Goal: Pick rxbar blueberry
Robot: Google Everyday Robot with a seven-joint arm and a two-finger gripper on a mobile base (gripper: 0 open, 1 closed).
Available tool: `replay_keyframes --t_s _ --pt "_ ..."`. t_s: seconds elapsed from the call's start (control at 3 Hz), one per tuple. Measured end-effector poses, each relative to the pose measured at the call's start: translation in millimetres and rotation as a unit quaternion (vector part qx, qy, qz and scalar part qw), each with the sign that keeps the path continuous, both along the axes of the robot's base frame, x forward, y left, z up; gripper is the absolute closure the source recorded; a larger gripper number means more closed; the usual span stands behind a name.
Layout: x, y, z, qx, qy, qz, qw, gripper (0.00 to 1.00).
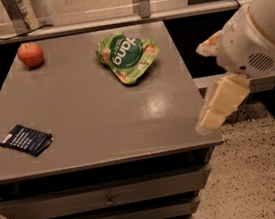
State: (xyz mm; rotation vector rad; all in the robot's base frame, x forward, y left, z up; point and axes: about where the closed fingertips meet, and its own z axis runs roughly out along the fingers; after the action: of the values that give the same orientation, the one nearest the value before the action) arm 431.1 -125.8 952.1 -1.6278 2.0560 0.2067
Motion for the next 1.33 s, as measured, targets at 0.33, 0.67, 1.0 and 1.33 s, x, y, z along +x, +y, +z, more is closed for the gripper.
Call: replay_keyframes --t_s 0.33,0.67,1.0,1.33 --pt "-10.9 56.1 -21.0 0.088 0.013 0.004 0.996 0.0" --pt "-12.1 71.7 -16.2 0.119 0.015 0.001 0.9928 0.0" --pt "-12.1 71.7 -16.2 0.119 0.015 0.001 0.9928 0.0" --pt "-6.0 88.3 -28.8 0.083 -0.01 0.056 0.9949 0.0"
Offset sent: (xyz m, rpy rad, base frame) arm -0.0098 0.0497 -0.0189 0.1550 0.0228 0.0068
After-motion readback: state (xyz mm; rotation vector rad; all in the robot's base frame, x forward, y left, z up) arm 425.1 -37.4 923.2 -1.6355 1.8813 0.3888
